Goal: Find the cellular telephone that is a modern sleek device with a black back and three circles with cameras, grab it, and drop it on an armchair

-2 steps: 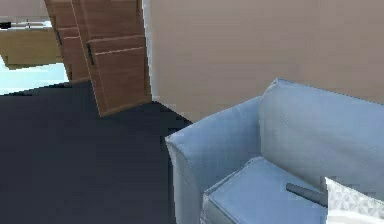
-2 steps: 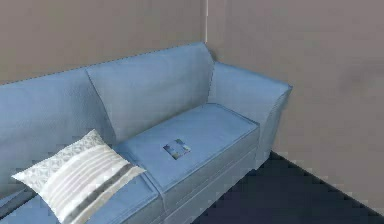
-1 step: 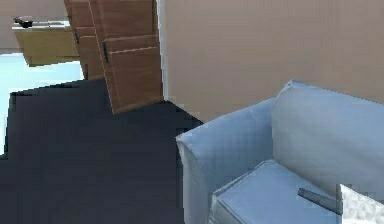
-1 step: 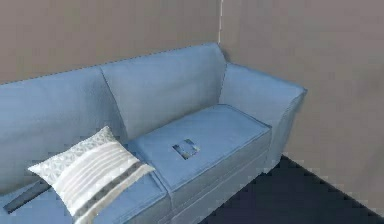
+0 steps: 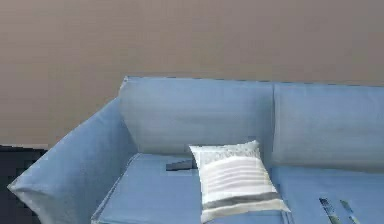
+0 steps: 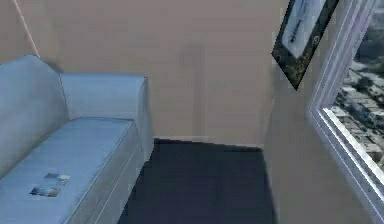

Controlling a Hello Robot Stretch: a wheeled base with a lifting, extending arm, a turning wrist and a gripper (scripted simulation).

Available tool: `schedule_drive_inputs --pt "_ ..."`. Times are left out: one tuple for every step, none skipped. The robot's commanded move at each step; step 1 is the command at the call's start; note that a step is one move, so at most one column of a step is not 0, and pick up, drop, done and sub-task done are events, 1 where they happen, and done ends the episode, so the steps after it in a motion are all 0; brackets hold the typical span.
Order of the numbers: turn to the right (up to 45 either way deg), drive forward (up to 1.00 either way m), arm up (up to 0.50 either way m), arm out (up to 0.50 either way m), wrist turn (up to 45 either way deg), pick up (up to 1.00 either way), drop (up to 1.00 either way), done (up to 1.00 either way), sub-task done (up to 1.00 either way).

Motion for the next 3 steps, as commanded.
schedule_drive_inputs --pt "45.0 0.00 0.00 0.00 0.0 0.00 0.00 0.00 0.00" --pt "33.0 0.00 0.00 0.00 0.0 0.00 0.00 0.00 0.00" --pt "0.0 0.75 0.00 0.00 0.0 0.00 0.00 0.00 0.00"
